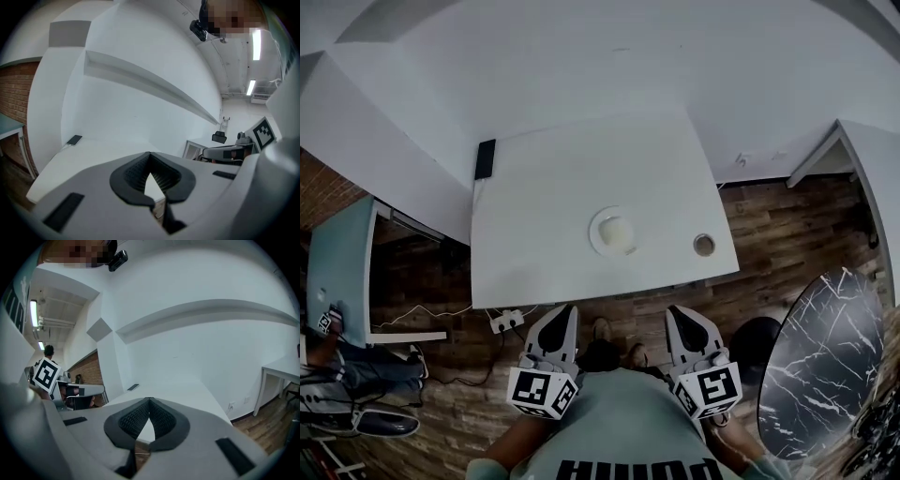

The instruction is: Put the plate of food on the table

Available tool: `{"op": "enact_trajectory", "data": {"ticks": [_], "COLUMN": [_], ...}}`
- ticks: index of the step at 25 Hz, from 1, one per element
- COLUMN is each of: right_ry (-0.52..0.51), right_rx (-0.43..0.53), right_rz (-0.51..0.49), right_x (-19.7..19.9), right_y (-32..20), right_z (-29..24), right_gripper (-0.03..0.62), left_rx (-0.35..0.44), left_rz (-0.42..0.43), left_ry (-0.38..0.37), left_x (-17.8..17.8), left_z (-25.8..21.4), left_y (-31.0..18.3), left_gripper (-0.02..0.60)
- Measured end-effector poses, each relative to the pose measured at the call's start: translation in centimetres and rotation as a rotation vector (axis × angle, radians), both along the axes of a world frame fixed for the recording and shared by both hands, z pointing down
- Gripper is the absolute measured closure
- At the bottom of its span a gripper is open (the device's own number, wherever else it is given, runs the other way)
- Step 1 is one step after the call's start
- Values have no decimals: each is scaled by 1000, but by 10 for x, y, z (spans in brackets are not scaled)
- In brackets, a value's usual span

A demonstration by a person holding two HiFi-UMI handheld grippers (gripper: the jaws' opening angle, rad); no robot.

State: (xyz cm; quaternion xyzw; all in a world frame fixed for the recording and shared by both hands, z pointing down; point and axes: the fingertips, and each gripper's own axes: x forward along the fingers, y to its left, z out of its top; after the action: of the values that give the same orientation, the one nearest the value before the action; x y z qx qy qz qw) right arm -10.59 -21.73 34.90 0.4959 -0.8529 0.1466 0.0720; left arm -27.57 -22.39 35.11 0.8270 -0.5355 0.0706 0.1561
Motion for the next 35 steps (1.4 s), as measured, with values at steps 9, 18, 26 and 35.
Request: {"op": "enact_trajectory", "data": {"ticks": [9,18,26,35], "right_ry": [28,33,53,50], "right_rx": [-35,-73,-85,-134], "right_rz": [77,150,192,170], "right_x": [-16,-32,-43,-32], "right_y": [-31,-67,-89,-106], "right_z": [3,11,14,36], "right_gripper": [588,588,588,588], "left_rx": [-32,-81,-103,-144], "left_rz": [77,186,266,243], "left_ry": [25,62,77,79], "left_x": [-13,-17,-20,-14], "left_z": [10,26,32,47], "left_y": [-43,-82,-105,-125], "left_gripper": [577,577,577,577]}}
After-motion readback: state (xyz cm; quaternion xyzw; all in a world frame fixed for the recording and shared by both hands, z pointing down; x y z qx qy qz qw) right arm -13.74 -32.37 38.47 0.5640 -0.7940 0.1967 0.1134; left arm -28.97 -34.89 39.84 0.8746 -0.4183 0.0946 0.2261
